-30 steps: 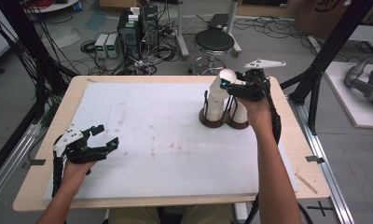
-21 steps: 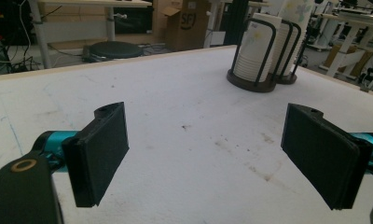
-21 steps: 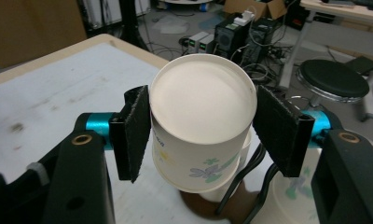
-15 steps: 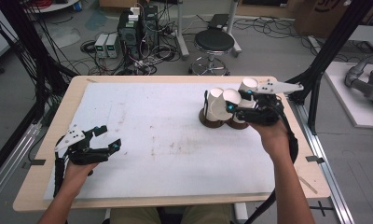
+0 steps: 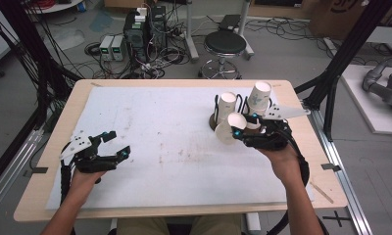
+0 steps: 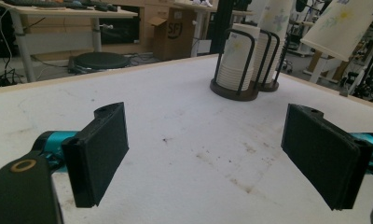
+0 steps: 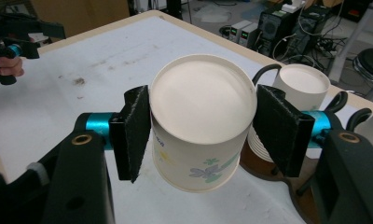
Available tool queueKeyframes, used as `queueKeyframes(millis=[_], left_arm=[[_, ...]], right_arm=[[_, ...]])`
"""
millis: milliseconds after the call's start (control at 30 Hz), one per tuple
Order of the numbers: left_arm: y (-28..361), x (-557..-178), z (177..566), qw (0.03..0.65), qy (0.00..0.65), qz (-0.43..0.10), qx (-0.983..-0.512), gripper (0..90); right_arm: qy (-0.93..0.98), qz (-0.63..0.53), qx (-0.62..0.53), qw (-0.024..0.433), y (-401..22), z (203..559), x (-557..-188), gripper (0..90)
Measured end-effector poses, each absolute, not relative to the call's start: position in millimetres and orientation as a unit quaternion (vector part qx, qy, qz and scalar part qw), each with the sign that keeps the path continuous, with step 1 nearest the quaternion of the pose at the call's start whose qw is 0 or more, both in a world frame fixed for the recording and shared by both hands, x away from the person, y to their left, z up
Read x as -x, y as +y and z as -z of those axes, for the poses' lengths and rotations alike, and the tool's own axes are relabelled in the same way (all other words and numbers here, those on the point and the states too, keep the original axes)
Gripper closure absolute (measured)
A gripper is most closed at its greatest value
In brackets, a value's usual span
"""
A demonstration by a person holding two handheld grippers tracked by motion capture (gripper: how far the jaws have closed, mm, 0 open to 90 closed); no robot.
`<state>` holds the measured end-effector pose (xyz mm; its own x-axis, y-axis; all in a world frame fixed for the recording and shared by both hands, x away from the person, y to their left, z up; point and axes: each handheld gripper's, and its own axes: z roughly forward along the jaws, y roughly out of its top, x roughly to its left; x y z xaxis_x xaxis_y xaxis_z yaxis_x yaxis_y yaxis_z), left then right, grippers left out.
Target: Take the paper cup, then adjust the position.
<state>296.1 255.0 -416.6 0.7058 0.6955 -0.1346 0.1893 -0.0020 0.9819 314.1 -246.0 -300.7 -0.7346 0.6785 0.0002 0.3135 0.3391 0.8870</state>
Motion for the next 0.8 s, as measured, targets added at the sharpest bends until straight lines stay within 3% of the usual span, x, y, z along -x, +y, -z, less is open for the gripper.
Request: queueKeyframes(millis=[400,800], left_arm=[[247.1,-290.9,408.3,0.639,0.287,-0.172,-0.692,14.3],[211.7,-279.9,396.1,0.637,0.213,-0.127,-0.730,14.3]], right_arm=[[0.810,-0.495,-0.274,0.156,-219.9,312.7,-316.2,38.8],[0.830,-0.515,-0.192,0.096,-179.3,324.6,-312.4,38.8]])
